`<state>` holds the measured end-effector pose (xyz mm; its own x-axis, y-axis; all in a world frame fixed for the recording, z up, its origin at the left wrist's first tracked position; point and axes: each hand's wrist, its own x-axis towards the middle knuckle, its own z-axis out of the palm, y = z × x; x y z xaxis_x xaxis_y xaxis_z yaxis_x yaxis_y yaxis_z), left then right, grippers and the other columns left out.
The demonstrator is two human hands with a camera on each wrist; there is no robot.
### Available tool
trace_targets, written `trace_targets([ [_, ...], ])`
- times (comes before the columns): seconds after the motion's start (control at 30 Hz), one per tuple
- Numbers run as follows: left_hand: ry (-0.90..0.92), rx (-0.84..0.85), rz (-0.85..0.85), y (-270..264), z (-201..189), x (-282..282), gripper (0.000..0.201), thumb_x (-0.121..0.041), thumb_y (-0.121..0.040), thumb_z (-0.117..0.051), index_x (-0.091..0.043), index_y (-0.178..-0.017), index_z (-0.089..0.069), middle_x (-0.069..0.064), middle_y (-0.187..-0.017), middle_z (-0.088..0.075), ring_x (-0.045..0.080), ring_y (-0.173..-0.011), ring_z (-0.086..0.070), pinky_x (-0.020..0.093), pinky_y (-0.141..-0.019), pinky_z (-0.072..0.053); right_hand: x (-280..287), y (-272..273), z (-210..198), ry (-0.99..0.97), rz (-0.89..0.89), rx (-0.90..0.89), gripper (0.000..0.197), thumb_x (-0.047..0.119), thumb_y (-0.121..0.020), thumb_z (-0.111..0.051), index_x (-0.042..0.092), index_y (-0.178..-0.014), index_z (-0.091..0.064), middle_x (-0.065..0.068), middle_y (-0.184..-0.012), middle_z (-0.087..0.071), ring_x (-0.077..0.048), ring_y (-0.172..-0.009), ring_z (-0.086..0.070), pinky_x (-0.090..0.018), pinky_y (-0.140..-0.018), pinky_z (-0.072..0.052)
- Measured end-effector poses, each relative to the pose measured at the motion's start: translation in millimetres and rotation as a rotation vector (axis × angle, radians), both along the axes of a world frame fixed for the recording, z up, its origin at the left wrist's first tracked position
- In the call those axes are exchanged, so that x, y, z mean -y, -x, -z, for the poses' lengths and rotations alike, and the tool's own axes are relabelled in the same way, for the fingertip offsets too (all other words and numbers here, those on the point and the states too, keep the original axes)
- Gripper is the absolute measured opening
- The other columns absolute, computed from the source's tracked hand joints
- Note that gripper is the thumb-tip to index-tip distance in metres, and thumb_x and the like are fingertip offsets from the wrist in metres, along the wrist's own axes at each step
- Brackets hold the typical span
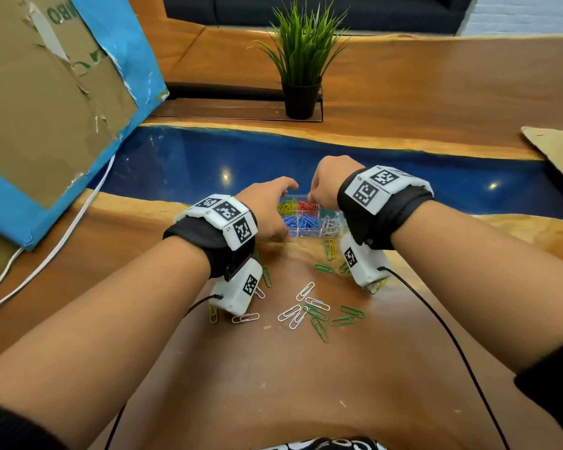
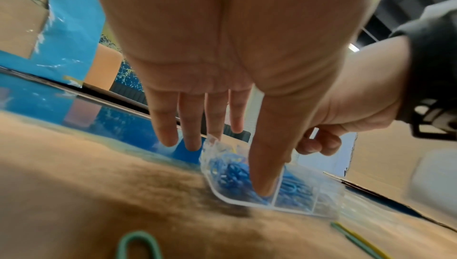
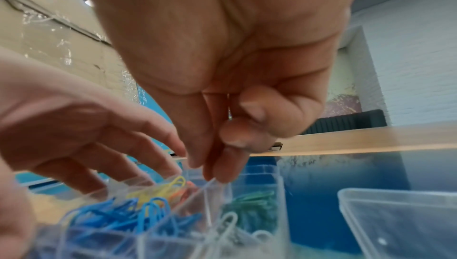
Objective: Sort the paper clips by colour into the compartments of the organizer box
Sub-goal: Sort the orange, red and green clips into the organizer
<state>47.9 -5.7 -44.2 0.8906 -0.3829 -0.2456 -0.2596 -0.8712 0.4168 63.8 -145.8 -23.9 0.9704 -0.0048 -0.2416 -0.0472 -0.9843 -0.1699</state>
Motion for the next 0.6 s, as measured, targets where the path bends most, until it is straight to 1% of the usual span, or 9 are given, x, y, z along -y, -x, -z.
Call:
trace_targets([
  [0.13,0.052,0.029,-0.031,2.3,-2.4,-5.8,0.088,-0.029,-0.071,-0.08,-0.027,-0.143,-0.03,0.006,-0.142,-0.042,0.024,-0.122,-0.049,0.031,-0.092,-0.04,4.0,3.3,-3.2,-0.027,-0.027,0.031,0.019,0.02,-0.088,-0.061,0.014,-0.102,-0.072,-0.001,-0.099,-0.07,-0.02,-0.093,-0.066,-0.03,-0.073,-0.052],
  [0.23,0.073,0.065,-0.051,3.9,-4.3,-9.6,0.078,-0.033,-0.072,-0.078,-0.027,-0.139,-0.038,0.005,-0.135,-0.046,0.022,-0.117,-0.051,0.03,-0.089,-0.04,6.9,11.8,-6.7,-0.06,-0.133,0.018,0.011,0.021,-0.087,-0.062,0.021,-0.09,-0.073,0.005,-0.09,-0.065,-0.015,-0.089,-0.061,-0.028,-0.069,-0.046],
  [0.27,0.069,0.08,-0.045,5.0,-4.2,-9.8,0.073,-0.032,-0.074,-0.077,-0.026,-0.137,-0.041,0.004,-0.134,-0.047,0.021,-0.116,-0.051,0.029,-0.089,-0.04,6.6,15.2,-6.2,-0.057,-0.166,-0.001,0.01,0.023,-0.087,-0.063,0.023,-0.089,-0.073,0.006,-0.091,-0.065,-0.015,-0.089,-0.061,-0.028,-0.069,-0.046],
  [0.33,0.064,0.101,-0.025,7.8,-3.7,-10.1,0.066,-0.031,-0.076,-0.075,-0.026,-0.134,-0.044,0.003,-0.133,-0.049,0.02,-0.116,-0.052,0.029,-0.09,-0.04,4.6,19.8,-4.0,-0.043,-0.195,-0.014,0.015,0.027,-0.089,-0.06,0.022,-0.093,-0.073,0.004,-0.096,-0.069,-0.017,-0.093,-0.063,-0.03,-0.074,-0.05],
  [0.4,0.072,0.118,-0.018,10.7,-3.3,-11.8,0.061,-0.032,-0.078,-0.073,-0.025,-0.132,-0.047,0.002,-0.13,-0.051,0.02,-0.114,-0.052,0.03,-0.092,-0.04,3.7,23.2,-4.4,-0.043,-0.188,0.013,0.02,0.025,-0.09,-0.055,0.02,-0.1,-0.072,0.001,-0.103,-0.07,-0.02,-0.097,-0.063,-0.031,-0.078,-0.052],
  [0.47,0.098,0.144,-0.036,14.6,-3.1,-16.6,0.052,-0.032,-0.079,-0.072,-0.026,-0.126,-0.051,0.0,-0.12,-0.053,0.017,-0.106,-0.052,0.032,-0.092,-0.042,6.3,28.7,-8.5,-0.072,-0.172,0.047,0.023,0.02,-0.091,-0.052,0.019,-0.103,-0.071,0.001,-0.104,-0.069,-0.02,-0.099,-0.062,-0.029,-0.077,-0.05],
  [0.5,0.113,0.163,-0.049,16.9,-2.9,-19.6,0.046,-0.032,-0.079,-0.072,-0.026,-0.121,-0.055,-0.002,-0.111,-0.053,0.015,-0.099,-0.052,0.032,-0.09,-0.044,8.9,32.8,-10.7,-0.087,-0.174,0.056,0.023,0.019,-0.091,-0.052,0.019,-0.102,-0.072,0.001,-0.102,-0.068,-0.018,-0.098,-0.062,-0.027,-0.074,-0.047],
  [0.53,0.121,0.177,-0.055,19.3,-2.7,-22.5,0.038,-0.031,-0.079,-0.071,-0.026,-0.114,-0.058,-0.005,-0.102,-0.054,0.013,-0.092,-0.052,0.031,-0.086,-0.045,11.9,37.6,-12.3,-0.094,-0.185,0.052,0.021,0.019,-0.09,-0.053,0.018,-0.099,-0.072,0.003,-0.096,-0.067,-0.017,-0.095,-0.061,-0.026,-0.071,-0.044],
  [0.6,0.09,0.172,-0.034,25.5,-1.5,-28.0,0.021,-0.029,-0.079,-0.07,-0.025,-0.098,-0.063,-0.011,-0.083,-0.053,0.012,-0.08,-0.052,0.026,-0.072,-0.044,15.6,48.9,-13.1,-0.074,-0.226,0.013,0.017,0.02,-0.088,-0.058,0.016,-0.092,-0.074,0.006,-0.08,-0.064,-0.015,-0.085,-0.06,-0.022,-0.062,-0.042],
])
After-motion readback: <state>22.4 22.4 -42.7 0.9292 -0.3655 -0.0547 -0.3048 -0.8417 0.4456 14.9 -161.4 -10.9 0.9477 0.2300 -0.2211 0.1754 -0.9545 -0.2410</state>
